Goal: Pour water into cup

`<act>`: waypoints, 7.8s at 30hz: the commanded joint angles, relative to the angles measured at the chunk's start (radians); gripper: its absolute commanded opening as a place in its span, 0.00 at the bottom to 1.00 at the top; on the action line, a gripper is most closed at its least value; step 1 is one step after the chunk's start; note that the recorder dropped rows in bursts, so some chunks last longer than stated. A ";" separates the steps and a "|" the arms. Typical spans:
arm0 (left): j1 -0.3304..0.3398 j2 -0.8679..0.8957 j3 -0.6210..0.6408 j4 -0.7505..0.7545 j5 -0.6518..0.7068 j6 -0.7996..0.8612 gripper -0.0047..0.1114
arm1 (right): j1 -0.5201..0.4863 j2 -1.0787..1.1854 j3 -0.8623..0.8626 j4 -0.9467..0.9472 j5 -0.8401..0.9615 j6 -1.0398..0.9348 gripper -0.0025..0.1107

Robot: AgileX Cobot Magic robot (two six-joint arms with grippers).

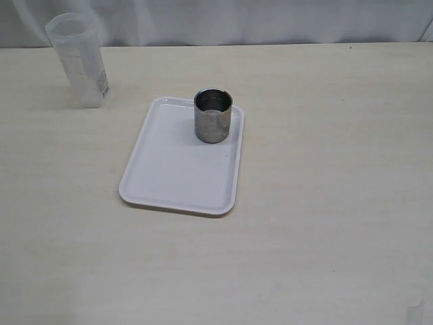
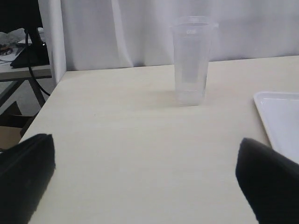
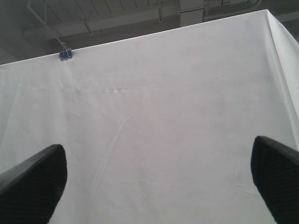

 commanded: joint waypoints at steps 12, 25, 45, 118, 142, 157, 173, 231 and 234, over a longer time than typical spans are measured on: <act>0.003 -0.003 0.004 -0.005 -0.003 0.000 0.89 | -0.001 -0.004 0.004 0.006 0.008 -0.002 0.99; 0.003 -0.003 0.004 -0.005 -0.003 0.000 0.89 | -0.001 -0.004 0.004 0.006 0.008 -0.002 0.99; 0.003 -0.003 0.004 -0.003 -0.001 0.000 0.70 | -0.001 -0.004 0.004 0.006 0.008 -0.002 0.99; 0.003 -0.003 0.004 -0.003 0.001 0.000 0.04 | -0.001 -0.004 0.248 -0.179 0.014 -0.169 0.99; 0.003 -0.003 0.004 -0.003 0.001 0.000 0.04 | -0.001 -0.004 0.248 -0.102 0.647 -0.178 0.99; 0.003 -0.003 0.004 -0.003 0.001 0.000 0.04 | -0.001 -0.004 0.248 -0.072 0.679 -0.159 0.99; 0.003 -0.003 0.004 -0.003 0.001 0.000 0.04 | -0.001 -0.004 0.248 -0.072 0.681 -0.158 0.98; 0.003 -0.003 0.004 -0.003 0.004 0.000 0.04 | -0.001 -0.004 0.248 -0.069 0.683 -0.169 0.06; 0.003 -0.003 0.004 -0.003 0.004 0.000 0.04 | -0.001 -0.004 0.248 -0.069 0.683 -0.169 0.06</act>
